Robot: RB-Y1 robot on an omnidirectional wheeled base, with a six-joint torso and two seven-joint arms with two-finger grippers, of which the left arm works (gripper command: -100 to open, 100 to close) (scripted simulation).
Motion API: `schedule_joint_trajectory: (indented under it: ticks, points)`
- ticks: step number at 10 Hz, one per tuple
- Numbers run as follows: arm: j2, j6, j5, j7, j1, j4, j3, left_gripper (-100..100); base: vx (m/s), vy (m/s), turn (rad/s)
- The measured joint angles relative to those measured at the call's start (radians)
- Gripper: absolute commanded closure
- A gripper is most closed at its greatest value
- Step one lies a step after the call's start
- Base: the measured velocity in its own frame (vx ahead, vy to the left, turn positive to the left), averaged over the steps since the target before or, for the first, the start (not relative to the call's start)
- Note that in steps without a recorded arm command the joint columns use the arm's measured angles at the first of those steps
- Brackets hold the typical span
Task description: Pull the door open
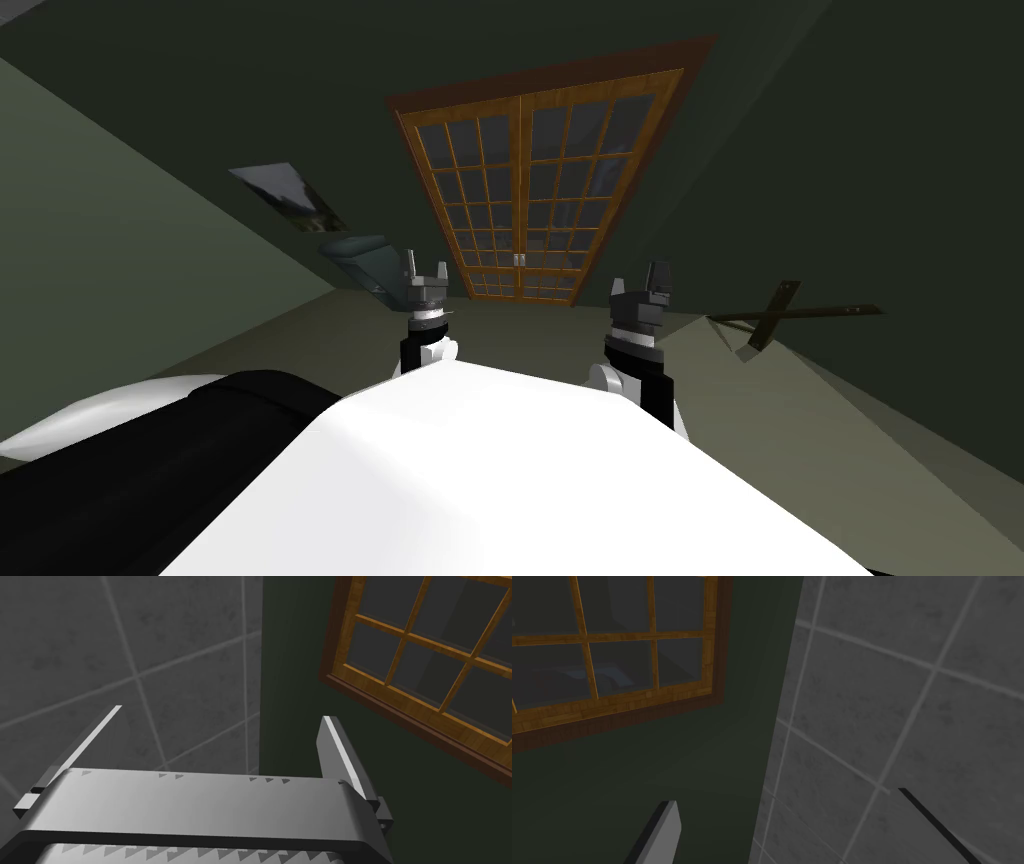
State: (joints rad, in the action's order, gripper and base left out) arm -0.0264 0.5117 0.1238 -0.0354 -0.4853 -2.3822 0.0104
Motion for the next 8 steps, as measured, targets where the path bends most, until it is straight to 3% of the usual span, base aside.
schedule_joint_trajectory:
  ticks: [1,4,8]
  points:
    - [-0.004,0.006,-0.009,-0.009,-0.006,0.009,-0.001,-100,0.109,-0.026,0.018]
    - [-0.020,0.020,-0.032,-0.042,0.016,0.072,0.019,-100,0.133,-0.030,0.019]
    - [-0.035,0.039,-0.087,-0.116,0.040,0.164,0.037,-100,0.167,-0.033,0.024]
